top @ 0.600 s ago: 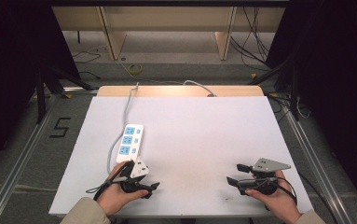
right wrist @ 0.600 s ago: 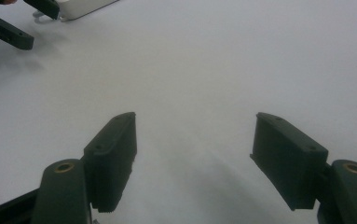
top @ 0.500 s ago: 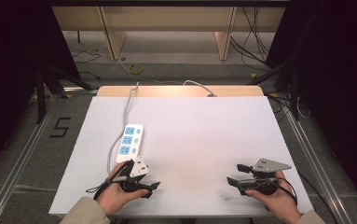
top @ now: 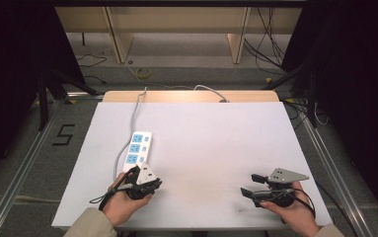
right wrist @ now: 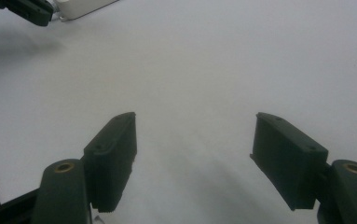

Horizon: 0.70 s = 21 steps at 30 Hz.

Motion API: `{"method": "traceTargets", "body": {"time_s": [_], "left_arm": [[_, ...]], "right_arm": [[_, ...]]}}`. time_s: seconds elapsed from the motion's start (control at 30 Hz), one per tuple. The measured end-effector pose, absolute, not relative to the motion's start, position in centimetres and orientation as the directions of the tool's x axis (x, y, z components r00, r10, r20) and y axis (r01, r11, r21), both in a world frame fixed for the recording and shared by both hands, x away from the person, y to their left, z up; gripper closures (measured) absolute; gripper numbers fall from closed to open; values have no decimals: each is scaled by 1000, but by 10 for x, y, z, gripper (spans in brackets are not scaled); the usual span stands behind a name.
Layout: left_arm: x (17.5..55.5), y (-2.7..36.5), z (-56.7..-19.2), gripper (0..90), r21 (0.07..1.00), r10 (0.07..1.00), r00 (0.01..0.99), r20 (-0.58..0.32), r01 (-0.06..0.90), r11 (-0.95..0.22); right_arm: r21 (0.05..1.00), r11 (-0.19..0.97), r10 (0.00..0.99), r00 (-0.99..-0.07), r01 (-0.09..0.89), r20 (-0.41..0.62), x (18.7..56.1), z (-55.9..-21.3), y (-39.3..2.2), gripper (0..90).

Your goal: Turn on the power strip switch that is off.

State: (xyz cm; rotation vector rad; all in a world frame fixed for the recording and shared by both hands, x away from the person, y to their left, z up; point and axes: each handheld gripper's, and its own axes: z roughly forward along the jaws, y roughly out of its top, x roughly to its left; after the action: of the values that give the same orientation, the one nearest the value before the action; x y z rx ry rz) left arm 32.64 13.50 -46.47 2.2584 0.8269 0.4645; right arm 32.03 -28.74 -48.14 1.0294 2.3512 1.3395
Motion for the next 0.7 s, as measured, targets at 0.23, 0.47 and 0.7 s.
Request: {"method": "traceTargets", "body": {"time_s": [0.23,0.47,0.7], "left_arm": [[326,136,-462,896,687,690,719,83,460,-562],[328,136,-461,897,682,707,704,64,486,-546],[328,134,-459,897,677,708,704,49,497,-542]], "right_arm": [[827,333,680,-723,452,122,320,-481,-287,313],[829,333,680,-723,449,119,320,-481,-287,313],[827,336,681,-723,450,117,320,-481,-287,315]]}}
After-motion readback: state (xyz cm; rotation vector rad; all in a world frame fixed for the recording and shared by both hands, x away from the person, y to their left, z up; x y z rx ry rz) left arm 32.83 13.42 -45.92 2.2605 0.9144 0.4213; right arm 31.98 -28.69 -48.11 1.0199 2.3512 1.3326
